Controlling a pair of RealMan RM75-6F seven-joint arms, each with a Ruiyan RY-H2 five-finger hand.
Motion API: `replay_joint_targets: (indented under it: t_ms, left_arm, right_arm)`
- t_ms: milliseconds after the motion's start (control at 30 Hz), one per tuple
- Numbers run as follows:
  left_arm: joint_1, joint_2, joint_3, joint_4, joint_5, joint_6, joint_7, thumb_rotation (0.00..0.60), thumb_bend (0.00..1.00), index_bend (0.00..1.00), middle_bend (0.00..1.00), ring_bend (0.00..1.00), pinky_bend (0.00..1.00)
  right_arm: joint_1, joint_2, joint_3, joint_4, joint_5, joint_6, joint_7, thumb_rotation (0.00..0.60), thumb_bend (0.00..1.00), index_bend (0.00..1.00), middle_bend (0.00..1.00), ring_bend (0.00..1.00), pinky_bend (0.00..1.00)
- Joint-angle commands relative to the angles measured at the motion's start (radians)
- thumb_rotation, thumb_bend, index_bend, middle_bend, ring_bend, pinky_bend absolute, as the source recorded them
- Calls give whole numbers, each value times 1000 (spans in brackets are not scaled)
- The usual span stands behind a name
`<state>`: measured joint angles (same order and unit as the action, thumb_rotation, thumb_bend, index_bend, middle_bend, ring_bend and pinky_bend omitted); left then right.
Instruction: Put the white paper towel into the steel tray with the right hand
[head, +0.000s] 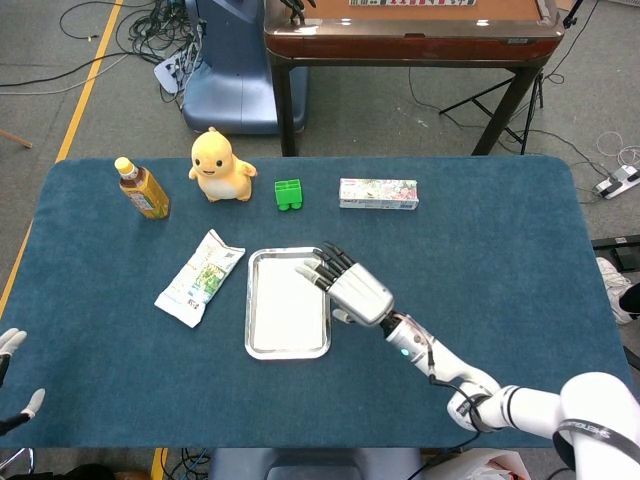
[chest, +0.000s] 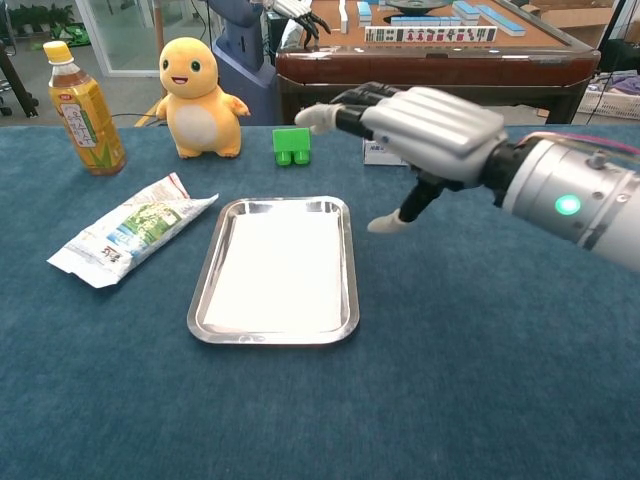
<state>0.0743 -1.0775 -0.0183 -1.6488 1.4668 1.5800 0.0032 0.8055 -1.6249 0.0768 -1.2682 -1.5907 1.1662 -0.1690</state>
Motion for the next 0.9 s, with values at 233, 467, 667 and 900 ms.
replay_joint_targets:
  t_ms: [233,467,667,900]
  left_arm:
    - [-12,-5,-9,11,6,-3,-8,600,246,127,116,146,58]
    - [-28,-6,-15,13,16,-14,-9,600,246,127,116,146,58]
    - [-38,-1,-20,6,23,-15,-8,600,246,127,115,146,58]
    - [-52,-10,-21,5,36,-23,-5,600,246,127,115,146,58]
  right_arm:
    - [-183,248,-11,-250,92,129,-150,600,73,158,196,93,131]
    - [-297,340,-43,-289,80,233,-109,600,72,158,196,93,131]
    - [-390,390,-70,-298,85,300,-112,600,73,158,196,93,131]
    - [-477,446,-107,-343,114,311,-105,600,73,158,196,93,146]
